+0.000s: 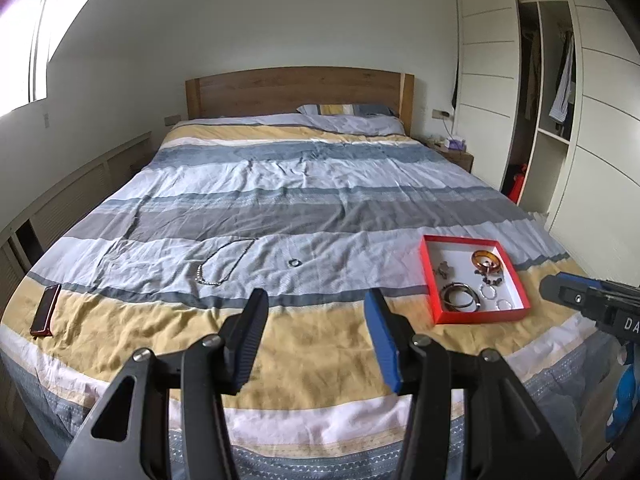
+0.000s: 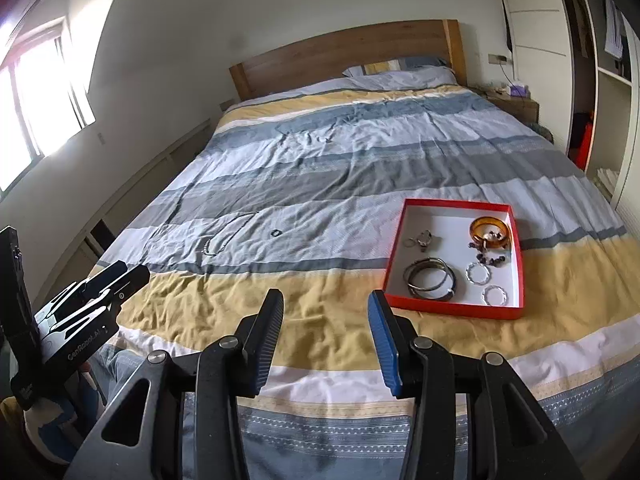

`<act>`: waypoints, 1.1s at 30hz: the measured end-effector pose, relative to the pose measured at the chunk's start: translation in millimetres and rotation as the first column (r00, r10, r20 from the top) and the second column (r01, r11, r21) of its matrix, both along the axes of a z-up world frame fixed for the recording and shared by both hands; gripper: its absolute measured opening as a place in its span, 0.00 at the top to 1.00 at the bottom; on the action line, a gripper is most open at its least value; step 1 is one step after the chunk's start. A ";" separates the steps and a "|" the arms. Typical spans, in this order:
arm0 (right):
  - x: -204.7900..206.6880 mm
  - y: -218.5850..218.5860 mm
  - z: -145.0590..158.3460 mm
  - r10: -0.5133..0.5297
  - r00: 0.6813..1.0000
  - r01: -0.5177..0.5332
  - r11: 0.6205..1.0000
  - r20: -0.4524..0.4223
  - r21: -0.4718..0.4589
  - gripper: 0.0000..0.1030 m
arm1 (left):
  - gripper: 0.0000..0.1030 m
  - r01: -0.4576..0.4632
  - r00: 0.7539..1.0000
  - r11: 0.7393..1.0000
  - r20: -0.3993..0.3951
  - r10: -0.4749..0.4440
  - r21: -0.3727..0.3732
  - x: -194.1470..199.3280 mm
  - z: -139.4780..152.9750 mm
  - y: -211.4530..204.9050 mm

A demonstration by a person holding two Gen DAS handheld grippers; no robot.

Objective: Organize jewelry
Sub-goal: 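Withdraw both tools from the box toward the necklace and last ring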

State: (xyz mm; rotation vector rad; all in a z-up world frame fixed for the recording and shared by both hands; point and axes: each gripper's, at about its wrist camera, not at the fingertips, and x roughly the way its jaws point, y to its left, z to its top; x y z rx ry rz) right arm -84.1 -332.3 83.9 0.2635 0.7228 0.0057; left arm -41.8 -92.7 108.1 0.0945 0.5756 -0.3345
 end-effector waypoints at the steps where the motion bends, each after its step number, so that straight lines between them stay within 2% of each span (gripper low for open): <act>1: -1.1 2.1 1.4 0.002 1.000 -0.002 1.000 0.002 -0.004 0.58 | 0.53 -0.002 1.000 1.000 0.003 0.002 -0.002 -1.4 0.7 2.6; 20: -18.7 14.7 11.4 -0.001 1.000 0.002 1.000 0.019 -0.030 0.53 | 0.48 -0.035 0.999 0.999 0.030 0.036 -0.020 -9.0 4.2 23.3; 25: -15.5 17.0 9.9 0.011 1.000 -0.011 1.000 0.017 -0.023 0.53 | 0.48 -0.048 0.998 0.999 0.027 0.048 -0.012 -5.5 -0.3 25.3; 29: -8.8 17.6 5.3 0.012 1.000 -0.012 1.000 0.017 -0.010 0.46 | 0.48 -0.060 0.998 0.998 0.015 0.060 -0.002 1.4 -6.5 27.9; 33: 0.6 18.2 -0.9 0.014 1.000 -0.014 1.000 0.001 -0.003 0.46 | 0.48 -0.081 0.997 0.997 0.001 0.081 0.009 11.6 -12.9 31.7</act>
